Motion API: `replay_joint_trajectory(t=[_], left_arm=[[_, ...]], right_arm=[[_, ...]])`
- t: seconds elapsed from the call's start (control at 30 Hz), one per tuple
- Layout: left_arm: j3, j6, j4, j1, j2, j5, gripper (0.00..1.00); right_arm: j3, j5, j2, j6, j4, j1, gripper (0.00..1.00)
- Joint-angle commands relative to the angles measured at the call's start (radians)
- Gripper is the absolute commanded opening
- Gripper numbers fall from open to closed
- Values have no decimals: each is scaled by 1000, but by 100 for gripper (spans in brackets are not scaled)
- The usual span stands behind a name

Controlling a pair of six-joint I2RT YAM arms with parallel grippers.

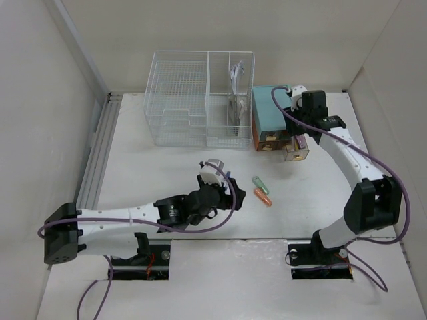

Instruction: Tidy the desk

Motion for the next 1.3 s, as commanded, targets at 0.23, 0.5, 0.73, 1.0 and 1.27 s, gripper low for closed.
replay_joint_trajectory(t=[0.23,0.5,0.73,1.0,1.27], left_arm=[[127,87,147,-5,163,50,76],[242,130,205,-15,300,81,76],[355,177,225,-15,423,121,76],[408,188,236,-15,499,145,76],[426,197,225,-15,509,145,76]], right_arm=[[-75,-36,-95,14,-27,4,0],[-99,-47,-115,14,-71,4,0],[-108,-38,-126,14,-81,13,0],[-76,-50,-97,14,-108,13,42],[-17,-59,-129,14,-139,13,65]])
